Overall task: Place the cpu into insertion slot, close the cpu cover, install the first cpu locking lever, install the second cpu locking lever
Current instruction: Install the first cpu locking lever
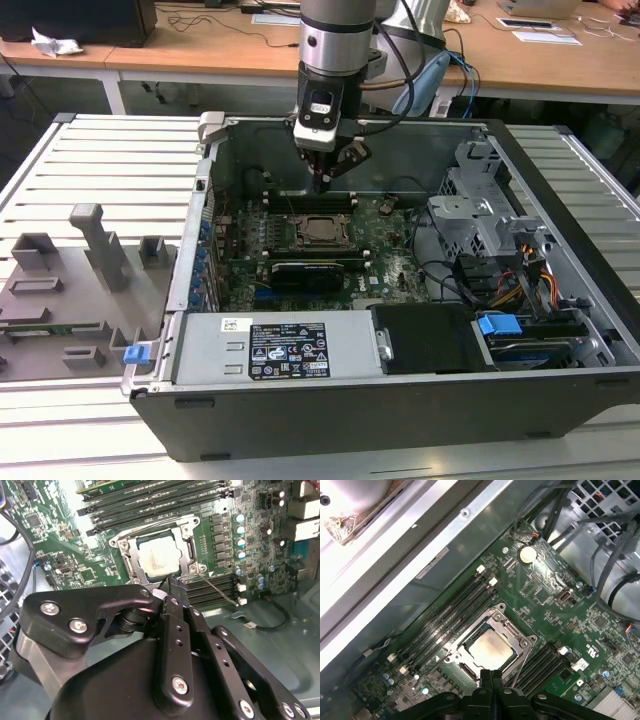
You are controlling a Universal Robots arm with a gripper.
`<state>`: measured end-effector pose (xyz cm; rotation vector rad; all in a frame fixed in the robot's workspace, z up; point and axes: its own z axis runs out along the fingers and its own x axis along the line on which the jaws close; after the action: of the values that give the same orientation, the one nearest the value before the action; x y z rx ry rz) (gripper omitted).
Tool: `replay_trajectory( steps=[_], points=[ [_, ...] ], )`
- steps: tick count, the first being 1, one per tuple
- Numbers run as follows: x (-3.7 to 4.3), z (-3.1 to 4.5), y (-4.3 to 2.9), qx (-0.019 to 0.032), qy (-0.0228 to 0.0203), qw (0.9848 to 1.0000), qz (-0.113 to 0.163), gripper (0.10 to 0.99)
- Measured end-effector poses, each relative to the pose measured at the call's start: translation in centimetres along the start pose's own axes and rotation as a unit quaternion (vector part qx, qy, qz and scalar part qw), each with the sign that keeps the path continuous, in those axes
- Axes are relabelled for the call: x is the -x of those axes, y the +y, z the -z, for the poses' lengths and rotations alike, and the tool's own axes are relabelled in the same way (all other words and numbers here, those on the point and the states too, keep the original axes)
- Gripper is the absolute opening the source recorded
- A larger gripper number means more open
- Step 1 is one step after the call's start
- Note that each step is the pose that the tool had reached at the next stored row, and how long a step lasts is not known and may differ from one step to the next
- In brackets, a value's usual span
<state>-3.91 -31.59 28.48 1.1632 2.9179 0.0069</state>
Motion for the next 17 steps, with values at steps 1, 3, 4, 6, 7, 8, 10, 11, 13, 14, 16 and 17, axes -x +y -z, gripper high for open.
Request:
replay_trajectory(
  steps=[1,3,4,6,7,8,10,11,13,14,16,17],
  points=[
    [0.0,0.0,0.0,0.0,0.0001,0.9999,0.011,0.106],
    [0.0,0.0,0.0,-0.0001,0.0001,0.9996,0.029,0.106],
    [0.0,0.0,0.0,-0.0001,0.0002,0.9994,0.034,0.106],
    [0.0,0.0,0.0,-0.0001,0.0002,0.9988,0.05,0.106],
    [0.0,0.0,0.0,-0.0001,0.0003,0.9984,0.057,0.106],
    [0.0,0.0,0.0,-0.0001,0.0003,0.9979,0.065,0.106],
    [0.0,0.0,0.0,-0.0001,0.0003,0.9975,0.071,0.106],
    [0.0,0.0,0.0,-0.0001,0.0003,0.9973,0.074,0.106],
    [0.0,-0.01,0.0,-0.0001,0.0004,0.9967,0.081,0.106],
    [0.0,0.0,0.0,-0.0001,0.0004,0.9965,0.084,0.106],
    [0.0,0.0,0.0,-0.0001,0.0004,0.9958,0.091,0.106],
    [0.0,0.0,0.0,-0.0001,0.0004,0.9955,0.094,0.106]
  ],
)
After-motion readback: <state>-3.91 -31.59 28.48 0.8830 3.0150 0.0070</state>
